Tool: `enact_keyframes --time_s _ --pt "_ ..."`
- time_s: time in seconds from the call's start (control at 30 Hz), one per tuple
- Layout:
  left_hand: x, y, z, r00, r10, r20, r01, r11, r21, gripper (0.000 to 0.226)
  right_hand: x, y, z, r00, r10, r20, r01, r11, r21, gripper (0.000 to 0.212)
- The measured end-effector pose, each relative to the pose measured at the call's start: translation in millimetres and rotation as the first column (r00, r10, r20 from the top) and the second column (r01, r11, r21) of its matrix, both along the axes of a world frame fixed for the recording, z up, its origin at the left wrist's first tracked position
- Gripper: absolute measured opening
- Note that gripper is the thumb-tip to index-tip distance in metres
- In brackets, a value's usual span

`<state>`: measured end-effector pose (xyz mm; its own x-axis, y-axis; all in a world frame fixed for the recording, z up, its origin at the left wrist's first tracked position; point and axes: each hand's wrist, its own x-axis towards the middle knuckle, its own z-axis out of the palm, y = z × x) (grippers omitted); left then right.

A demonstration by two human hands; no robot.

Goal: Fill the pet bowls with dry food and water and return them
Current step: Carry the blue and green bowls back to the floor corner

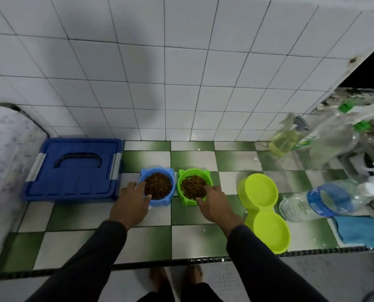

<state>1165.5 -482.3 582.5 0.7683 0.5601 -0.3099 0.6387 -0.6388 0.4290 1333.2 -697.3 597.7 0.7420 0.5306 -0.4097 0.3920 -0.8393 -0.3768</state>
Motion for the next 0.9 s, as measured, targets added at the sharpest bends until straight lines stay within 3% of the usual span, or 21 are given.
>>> enact_keyframes --time_s 0.17,0.43,0.7,0.9 --pt "4.7 -1.9 -21.1 0.987 0.159 0.026 -0.157 0.985 -0.072 0.048 9.8 7.8 -21.1 0.985 -0.126 -0.118 0.136 0.988 0.077 0.054" --pt "14.7 4.9 -45.1 0.906 0.419 0.06 -0.399 0.893 -0.208 0.015 18.6 13.1 -49.6 0.925 -0.338 -0.171 0.367 0.912 0.183 0.045" --pt "22.8 12.9 -56.6 0.897 0.443 -0.001 -0.433 0.877 -0.21 0.014 28.5 17.2 -63.3 0.886 -0.417 -0.203 0.445 0.889 0.113 0.047" --pt "24.5 10.6 -61.9 0.896 0.445 0.01 -0.426 0.865 -0.265 0.024 31.8 18.4 -67.1 0.883 -0.433 -0.183 0.45 0.89 0.067 0.036"
